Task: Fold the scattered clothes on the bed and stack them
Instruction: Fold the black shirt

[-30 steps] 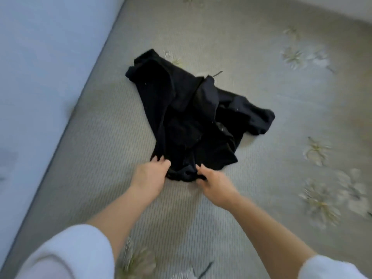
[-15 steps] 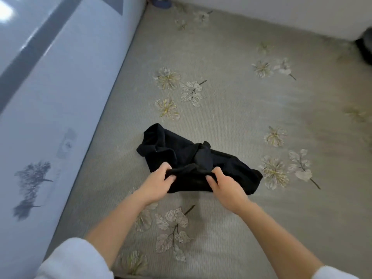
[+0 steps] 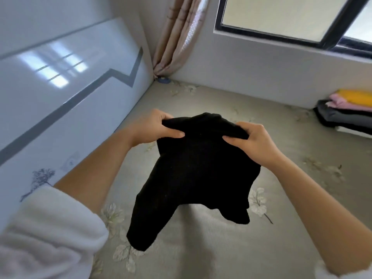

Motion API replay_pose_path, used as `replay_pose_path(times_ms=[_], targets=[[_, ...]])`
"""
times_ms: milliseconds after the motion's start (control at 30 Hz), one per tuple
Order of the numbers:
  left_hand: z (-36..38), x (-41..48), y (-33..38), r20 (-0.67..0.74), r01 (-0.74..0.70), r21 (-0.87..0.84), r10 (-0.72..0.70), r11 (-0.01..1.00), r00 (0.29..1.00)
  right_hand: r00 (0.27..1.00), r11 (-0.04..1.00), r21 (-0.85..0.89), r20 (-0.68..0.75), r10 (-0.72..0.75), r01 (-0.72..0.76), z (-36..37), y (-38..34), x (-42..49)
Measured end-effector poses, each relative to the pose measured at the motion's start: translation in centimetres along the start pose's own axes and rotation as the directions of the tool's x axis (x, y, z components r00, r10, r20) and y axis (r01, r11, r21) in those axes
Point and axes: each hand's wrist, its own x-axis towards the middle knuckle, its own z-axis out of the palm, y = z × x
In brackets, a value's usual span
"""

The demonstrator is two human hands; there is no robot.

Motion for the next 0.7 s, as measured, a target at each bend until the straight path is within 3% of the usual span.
replay_pose_path(times_ms=[133,267,400,567,700], targets=[[2.2,-0.5,4.0,0.052,-0.064,-0.173,0.074,0.983,0.996,0.999,0.992,0.126,-0.020,0.035,-0.033,-4.2,0.6,-2.0],[4.1,-0.3,7.2,0.014,-0.137,-0.158,0.141,0.978,0.990,0.986,0.974,0.227,-0.168,0.022,0.017,-7.1,0.9,-3.0],[4.6,-0.3,8.5,0.068,-0.134,-0.160,0.146,0.978,0.987,0.966,0.938,0.342,-0.257,0.027,0.065,-9.7,1.1,-3.6],[4.9,-0.4,9.1,-0.031,-0.178,-0.275,0.176,0.945,0.984,0.965,0.959,0.279,-0.262,0.020,0.056,-10.6,2.0,-4.4],[5.1,-0.2,10.2,0.002,-0.214,-0.260,0.222,0.942,0.975,0.954,0.988,0.154,-0.296,0.035,0.011,-10.1,2.5,-4.7]])
